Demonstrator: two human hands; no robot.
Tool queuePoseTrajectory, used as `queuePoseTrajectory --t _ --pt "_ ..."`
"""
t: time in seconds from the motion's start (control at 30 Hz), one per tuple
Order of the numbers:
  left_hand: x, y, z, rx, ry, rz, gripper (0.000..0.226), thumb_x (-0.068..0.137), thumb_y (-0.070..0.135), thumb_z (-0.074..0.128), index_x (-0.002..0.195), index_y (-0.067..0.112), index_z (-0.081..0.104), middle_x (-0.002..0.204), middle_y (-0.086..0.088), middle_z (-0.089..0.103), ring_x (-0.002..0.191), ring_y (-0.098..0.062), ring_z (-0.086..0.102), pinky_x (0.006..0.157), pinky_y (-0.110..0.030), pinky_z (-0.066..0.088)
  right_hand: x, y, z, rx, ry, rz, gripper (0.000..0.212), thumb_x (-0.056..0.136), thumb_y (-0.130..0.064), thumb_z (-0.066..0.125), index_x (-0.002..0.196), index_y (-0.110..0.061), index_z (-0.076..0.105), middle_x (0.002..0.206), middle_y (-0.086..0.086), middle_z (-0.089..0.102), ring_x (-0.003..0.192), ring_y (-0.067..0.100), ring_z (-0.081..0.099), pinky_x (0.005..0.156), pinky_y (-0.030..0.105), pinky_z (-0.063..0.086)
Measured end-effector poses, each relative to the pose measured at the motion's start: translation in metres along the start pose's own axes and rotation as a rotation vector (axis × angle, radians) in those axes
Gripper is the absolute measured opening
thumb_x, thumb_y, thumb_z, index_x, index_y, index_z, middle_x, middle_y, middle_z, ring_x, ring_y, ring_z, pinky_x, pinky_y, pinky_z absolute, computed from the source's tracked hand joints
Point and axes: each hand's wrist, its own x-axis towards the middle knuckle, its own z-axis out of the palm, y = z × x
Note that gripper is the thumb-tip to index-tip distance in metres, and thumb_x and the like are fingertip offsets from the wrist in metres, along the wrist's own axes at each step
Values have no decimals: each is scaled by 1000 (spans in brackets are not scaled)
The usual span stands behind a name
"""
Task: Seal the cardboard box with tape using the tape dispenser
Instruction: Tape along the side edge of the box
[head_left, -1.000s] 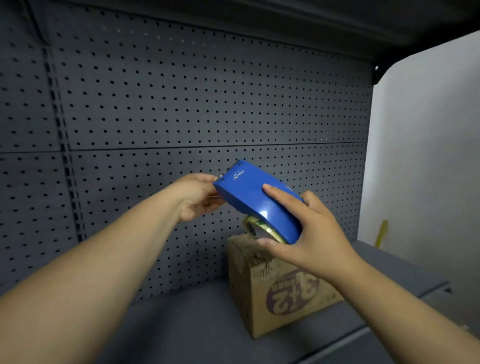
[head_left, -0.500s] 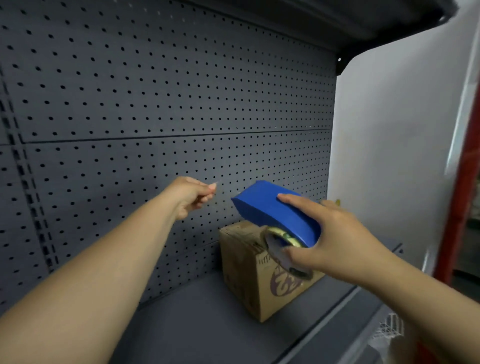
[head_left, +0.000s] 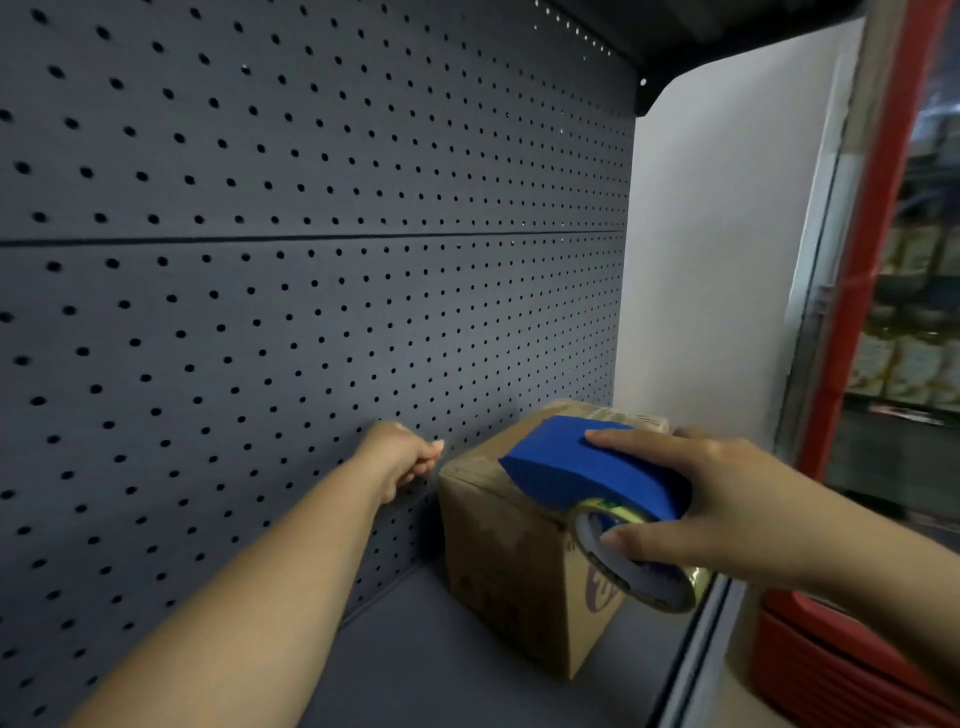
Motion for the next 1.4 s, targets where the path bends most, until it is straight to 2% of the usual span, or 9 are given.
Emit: queuePoseTrajectory --t 0.3,0.47,0.57,0.63,0.7,0.8,0.9,1.03,1.4 --pt "5 -15 28 -145 56 -106 10 92 17 53 89 7 51 64 -6 45 57 -17 40 59 -29 38 2 -3 9 -61 -72 75 75 61 -69 53 130 -61 25 96 -22 40 81 -2 47 69 14 36" --pt "-9 -27 47 -320 4 -181 42 99 30 30 122 4 54 121 -16 57 105 -30 54 88 -36 46 -2 -1 12 -80 -72 87 73 66 -67 56 131 -62 23 104 -12 44 87 7 50 72 16 39" --pt "-16 -30 46 40 290 191 54 99 41 19 106 7 60 112 -15 61 96 -25 56 90 -39 48 -5 2 14 -67 -46 83 73 67 -66 57 131 -62 23 108 -7 46 92 10 53 78 18 41" --pt "-25 -30 44 214 481 572 52 98 41 22 133 11 47 144 -8 44 126 -20 45 105 -38 38 -6 4 15 -52 -43 80 73 67 -66 58 131 -62 23 107 -7 47 92 10 53 82 20 43" --pt "-26 -30 44 368 472 836 60 96 49 17 147 19 28 155 5 25 144 -10 17 117 -34 18 -7 6 16 -45 -46 80 74 67 -66 57 132 -61 22 103 -8 46 88 8 52 79 20 43" --pt "-21 -39 49 569 324 976 84 84 65 -9 144 25 34 152 10 28 138 0 9 116 -23 -1 -9 11 15 -32 -44 74 73 67 -67 57 131 -62 22 99 -9 46 83 5 50 71 16 39" --pt "-16 -58 55 477 181 903 99 74 74 -13 139 25 44 148 8 41 133 5 19 113 -19 8 -13 16 16 -9 -49 73 74 68 -67 58 131 -64 20 99 -8 45 83 5 50 71 16 38" --pt "-15 -67 67 314 311 835 74 87 53 11 129 13 57 136 -3 54 129 -11 40 107 -19 21 -15 19 25 -28 -59 44 80 68 -67 59 133 -63 12 104 -6 44 87 9 50 75 17 40" --pt "-13 -66 77 202 385 791 67 89 35 11 115 3 64 121 -13 62 115 -21 50 97 -10 24 -27 17 24 -79 -59 -8 87 67 -63 61 136 -58 8 102 -6 44 86 11 50 75 17 42"
